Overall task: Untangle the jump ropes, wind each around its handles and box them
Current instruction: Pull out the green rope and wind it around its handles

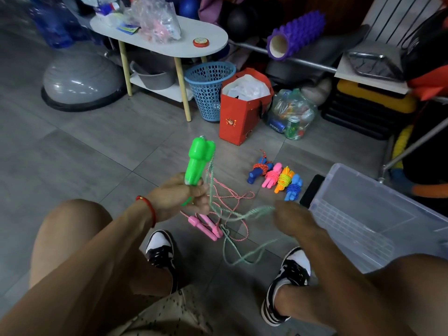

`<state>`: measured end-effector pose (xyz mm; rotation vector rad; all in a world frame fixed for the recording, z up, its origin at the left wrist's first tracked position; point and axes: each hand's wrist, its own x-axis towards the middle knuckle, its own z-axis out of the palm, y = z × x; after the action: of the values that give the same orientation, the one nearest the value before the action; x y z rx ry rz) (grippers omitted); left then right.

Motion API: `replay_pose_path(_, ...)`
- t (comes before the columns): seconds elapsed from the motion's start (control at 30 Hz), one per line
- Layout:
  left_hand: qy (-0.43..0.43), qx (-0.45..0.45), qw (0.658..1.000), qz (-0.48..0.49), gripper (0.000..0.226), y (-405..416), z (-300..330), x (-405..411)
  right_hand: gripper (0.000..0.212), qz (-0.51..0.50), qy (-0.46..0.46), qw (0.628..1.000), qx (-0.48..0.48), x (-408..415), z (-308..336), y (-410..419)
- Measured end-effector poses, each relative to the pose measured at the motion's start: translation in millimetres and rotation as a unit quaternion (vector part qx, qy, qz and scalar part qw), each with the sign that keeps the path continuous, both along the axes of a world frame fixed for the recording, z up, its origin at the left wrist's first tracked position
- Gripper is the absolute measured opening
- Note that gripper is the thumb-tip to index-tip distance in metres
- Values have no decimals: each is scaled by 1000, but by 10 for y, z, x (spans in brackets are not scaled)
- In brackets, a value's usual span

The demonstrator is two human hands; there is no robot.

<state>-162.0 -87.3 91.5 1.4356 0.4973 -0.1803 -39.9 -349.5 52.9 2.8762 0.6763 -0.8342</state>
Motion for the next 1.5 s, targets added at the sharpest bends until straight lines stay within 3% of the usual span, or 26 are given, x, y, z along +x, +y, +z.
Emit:
replay_pose_path(0.03,6,-3,1000,-16,27,2,38,-16,42,1,12,994,-110,47,-20,-92)
replay_pose_path(0.07,9,-9,999,-38,31,-7,72,-26,48,5,34,988,-154,73,-36,-144)
replay_pose_path(0.1,15,-22,998,-59,36,-20,91,-30,54,11,63,991,-120,87,-71,-153)
replay_pose_path(0.17,34,-47,993,-102,38,-66,137,-37,69,12,107,986,125,60,-82,-28)
replay_pose_path(0.23,51,-66,986,-147,36,-110,165,-56,83,15,101,925,366,-64,75,254)
replay_pose_path(0.3,62,-83,977,-185,35,-131,182,-83,84,35,42,879,473,-136,227,515)
replay_pose_path(0.33,65,-91,975,-190,34,-132,186,-93,72,30,31,869,492,-155,252,590)
replay_pose_path(0.4,65,-105,975,-183,34,-113,195,-109,32,3,39,871,490,-174,268,630)
replay_pose_path(0.43,65,-109,977,-172,34,-103,192,-114,22,-19,51,870,490,-188,284,616)
replay_pose_path(0.7,-19,-198,979,-32,36,-168,138,-52,39,-6,58,899,434,-361,230,582)
replay_pose_path(0.87,7,-113,992,62,27,-230,76,25,39,92,7,940,329,-415,112,603)
replay_pose_path(0.97,46,-179,983,22,16,-302,80,28,33,152,-14,941,302,-470,142,620)
replay_pose_path(1.07,66,-281,957,-44,40,-359,99,10,32,162,27,931,327,-463,159,604)
replay_pose_path(1.1,67,-289,953,-54,38,-377,104,5,31,152,55,926,341,-456,163,597)
replay_pose_path(1.2,63,-284,954,-77,22,-377,116,-9,27,96,132,911,379,-459,167,575)
replay_pose_path(1.27,53,-292,951,-91,25,-362,151,-21,35,71,152,903,396,-475,209,569)
replay_pose_path(1.33,44,-270,958,-82,26,-342,177,-20,28,61,176,897,401,-446,250,535)
replay_pose_path(1.5,47,-146,988,-23,35,-249,124,7,39,88,141,920,354,-336,314,333)
